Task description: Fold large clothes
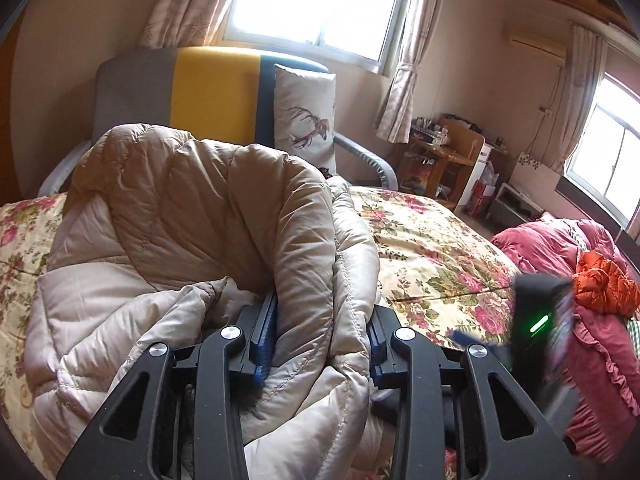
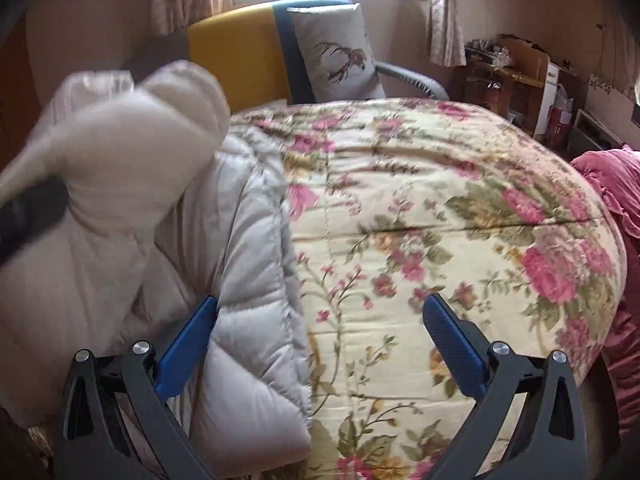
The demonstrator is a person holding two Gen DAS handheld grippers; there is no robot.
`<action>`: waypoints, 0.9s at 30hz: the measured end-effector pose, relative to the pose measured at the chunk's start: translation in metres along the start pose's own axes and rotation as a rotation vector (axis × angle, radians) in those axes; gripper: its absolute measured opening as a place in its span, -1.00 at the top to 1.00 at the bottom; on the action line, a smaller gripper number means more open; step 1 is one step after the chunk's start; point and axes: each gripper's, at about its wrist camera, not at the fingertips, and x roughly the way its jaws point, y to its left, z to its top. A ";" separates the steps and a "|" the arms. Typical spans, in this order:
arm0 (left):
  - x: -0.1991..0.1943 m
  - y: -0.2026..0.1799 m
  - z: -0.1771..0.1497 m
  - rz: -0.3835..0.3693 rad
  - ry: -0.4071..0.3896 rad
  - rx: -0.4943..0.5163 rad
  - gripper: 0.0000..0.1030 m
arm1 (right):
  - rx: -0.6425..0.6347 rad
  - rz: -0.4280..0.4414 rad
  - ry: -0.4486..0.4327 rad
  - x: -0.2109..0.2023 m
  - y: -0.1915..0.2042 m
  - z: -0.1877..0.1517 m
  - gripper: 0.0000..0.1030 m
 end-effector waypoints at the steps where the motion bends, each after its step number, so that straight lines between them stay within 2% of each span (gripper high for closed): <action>1: -0.001 -0.001 -0.003 0.000 -0.006 0.008 0.34 | 0.029 0.017 -0.041 -0.013 -0.005 0.008 -0.97; 4: -0.001 -0.004 -0.007 -0.012 -0.025 0.016 0.26 | 0.080 0.114 -0.113 -0.045 -0.007 0.035 -0.97; 7: 0.000 -0.006 -0.009 -0.019 -0.021 0.032 0.23 | 0.058 0.290 -0.073 -0.050 0.008 0.062 -0.97; 10: -0.002 -0.005 -0.011 -0.032 -0.030 0.039 0.23 | -0.055 0.275 -0.067 -0.049 0.039 0.086 -0.97; 12: -0.003 -0.006 -0.012 -0.035 -0.035 0.053 0.20 | -0.197 0.290 0.026 -0.035 0.068 0.096 -0.97; 14: -0.004 -0.008 -0.014 -0.055 -0.035 0.079 0.08 | -0.291 0.307 0.092 -0.018 0.088 0.096 -0.96; 16: -0.008 -0.008 -0.018 -0.094 -0.015 0.105 -0.01 | -0.318 0.231 0.155 0.004 0.093 0.094 -0.96; 18: -0.015 -0.008 -0.019 -0.135 0.019 0.131 -0.01 | -0.268 0.236 0.195 0.022 0.082 0.091 -0.96; 19: -0.024 -0.004 -0.020 -0.181 0.027 0.135 -0.01 | -0.236 0.240 0.202 0.026 0.074 0.086 -0.96; 21: -0.043 0.005 -0.021 -0.269 0.037 0.119 -0.01 | -0.174 0.253 0.204 0.034 0.058 0.077 -0.96; 23: -0.067 0.023 -0.020 -0.338 0.013 0.076 -0.05 | -0.113 0.260 0.197 0.037 0.045 0.068 -0.96; 25: -0.089 0.049 -0.015 -0.336 -0.058 0.017 -0.32 | -0.062 0.264 0.169 0.037 0.034 0.060 -0.96; 27: -0.099 0.081 -0.007 -0.273 -0.119 -0.062 -0.41 | -0.011 0.284 0.142 0.036 0.026 0.055 -0.96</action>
